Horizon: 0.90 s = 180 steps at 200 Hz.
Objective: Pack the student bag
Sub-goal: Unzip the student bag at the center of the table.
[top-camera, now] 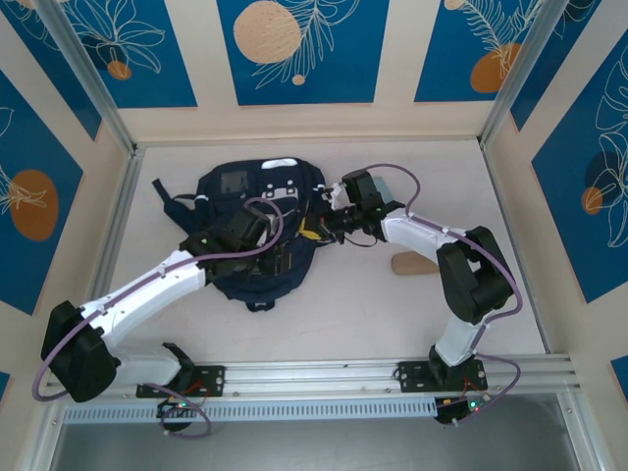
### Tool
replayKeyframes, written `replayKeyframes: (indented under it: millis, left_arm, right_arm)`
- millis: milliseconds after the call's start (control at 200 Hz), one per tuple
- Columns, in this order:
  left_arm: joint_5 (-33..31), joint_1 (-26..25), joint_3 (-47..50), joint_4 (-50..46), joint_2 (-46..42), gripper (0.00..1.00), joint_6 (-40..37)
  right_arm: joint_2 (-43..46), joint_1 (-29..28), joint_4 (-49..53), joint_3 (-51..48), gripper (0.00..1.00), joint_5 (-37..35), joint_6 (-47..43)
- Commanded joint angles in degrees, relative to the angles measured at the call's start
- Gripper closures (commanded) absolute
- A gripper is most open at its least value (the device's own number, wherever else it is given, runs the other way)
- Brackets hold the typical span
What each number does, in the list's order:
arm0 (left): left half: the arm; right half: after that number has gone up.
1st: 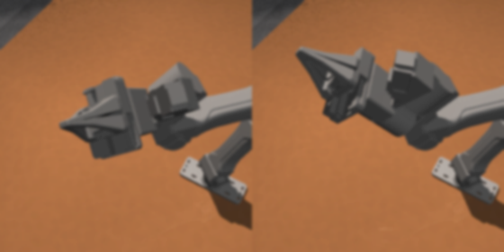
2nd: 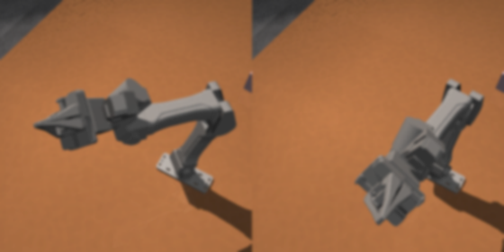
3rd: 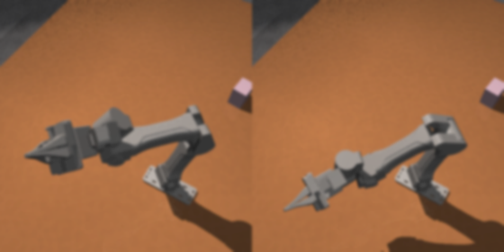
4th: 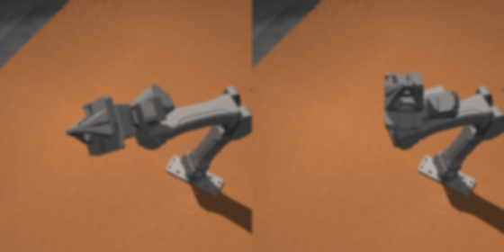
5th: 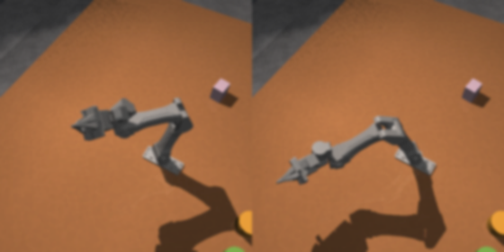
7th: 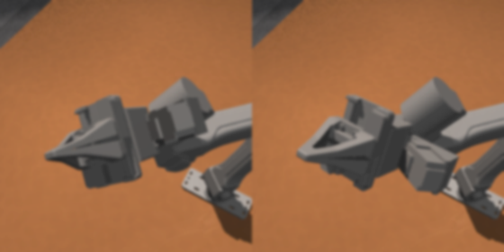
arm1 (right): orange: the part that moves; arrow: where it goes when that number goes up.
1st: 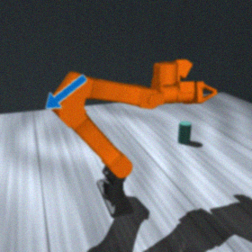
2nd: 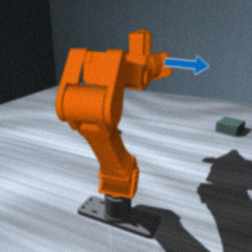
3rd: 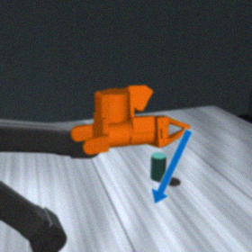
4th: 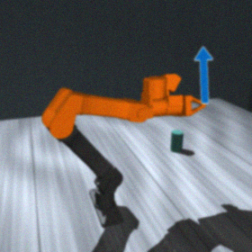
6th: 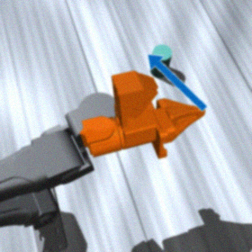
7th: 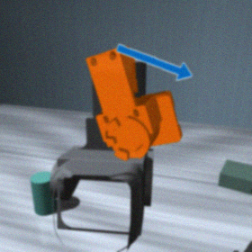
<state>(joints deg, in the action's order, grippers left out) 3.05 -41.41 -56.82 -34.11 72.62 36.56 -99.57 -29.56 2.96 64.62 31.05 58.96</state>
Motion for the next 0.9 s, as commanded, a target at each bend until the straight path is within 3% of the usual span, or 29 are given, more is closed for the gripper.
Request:
replayKeyframes:
  millis: [0,315,520,720,895]
  left_arm:
    - [-2.2,-0.4,0.3,2.3,1.0,0.58,3.0]
    - [-4.6,-0.4,2.0,6.3,1.4,0.64,3.8]
    - [-11.1,-0.4,0.0,-1.2,0.5,0.58,2.5]
    - [-6.6,-0.3,2.0,2.7,0.8,0.53,5.0]
    - [-4.2,-0.4,3.0,8.8,1.3,0.59,5.8]
  right_arm:
    - [0.3,-0.7,-3.1,2.7,0.93,3.2,0.4]
    - [1.0,-0.8,-3.0,2.3,0.94,3.6,0.3]
    - [1.4,-0.8,-2.9,2.0,0.94,3.4,0.2]
    - [1.1,-0.9,-3.2,2.0,0.94,3.3,0.5]
    - [1.2,-1.1,-3.0,2.2,0.95,3.6,0.3]
